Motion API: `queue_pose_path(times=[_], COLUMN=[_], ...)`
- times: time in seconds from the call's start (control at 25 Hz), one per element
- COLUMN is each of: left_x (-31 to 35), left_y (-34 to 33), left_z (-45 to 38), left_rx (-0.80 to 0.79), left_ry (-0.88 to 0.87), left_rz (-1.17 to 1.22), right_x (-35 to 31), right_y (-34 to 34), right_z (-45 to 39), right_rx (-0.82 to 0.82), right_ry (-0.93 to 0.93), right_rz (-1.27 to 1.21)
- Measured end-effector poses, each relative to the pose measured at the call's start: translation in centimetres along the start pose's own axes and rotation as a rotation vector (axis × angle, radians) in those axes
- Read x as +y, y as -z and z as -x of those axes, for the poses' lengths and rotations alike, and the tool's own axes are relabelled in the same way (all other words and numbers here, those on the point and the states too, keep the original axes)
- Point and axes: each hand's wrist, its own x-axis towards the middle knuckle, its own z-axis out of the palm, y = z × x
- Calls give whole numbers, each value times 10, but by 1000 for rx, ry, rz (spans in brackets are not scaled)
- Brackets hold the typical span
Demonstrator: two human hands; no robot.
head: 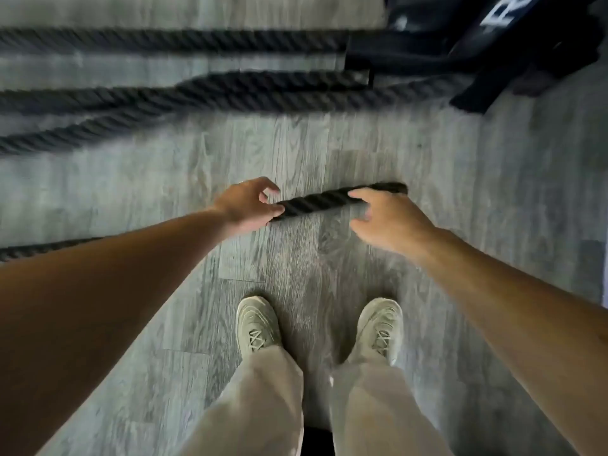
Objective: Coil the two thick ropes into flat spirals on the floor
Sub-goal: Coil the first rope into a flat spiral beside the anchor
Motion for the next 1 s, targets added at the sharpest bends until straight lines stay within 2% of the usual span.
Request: queue_pose_path(times=[0.16, 0.32, 0.48, 0.6, 0.68, 0.76, 0.88, 0.92, 0.96, 1.0], left_x=[-44, -60, -62, -63, -67, -68, -71, -70, -68, -64], left_y=[-62, -91, -108, -131, -162, -191, -209, -205, -196, -184], left_z=[-92, -154, -161, -142, -124, -102, -92, -93, -98, -109], left_rx=[34, 83, 110, 150, 163, 149, 54, 71, 158, 299], left_ry=[-31, -131, -193, -234, -250, -281, -244, -246, -291, -379], left_rz=[-104, -252, -394, -471, -461, -406, -67, 40, 50, -60], right_x=[39, 58, 62, 55, 57, 66, 84, 91, 96, 99], right_y=[-76, -106, -117, -122, -139, -157, -179, -183, -185, -185], right_z=[-89, -149, -168, -173, -166, -146, -124, -119, -116, -114], right_rx=[-52, 36, 219, 177, 145, 217, 331, 334, 323, 295], right_ry=[-12, -5, -81, -146, -202, -240, -144, -74, 3, 81], right_rz=[63, 110, 68, 23, -28, -112, -181, -161, -127, -86])
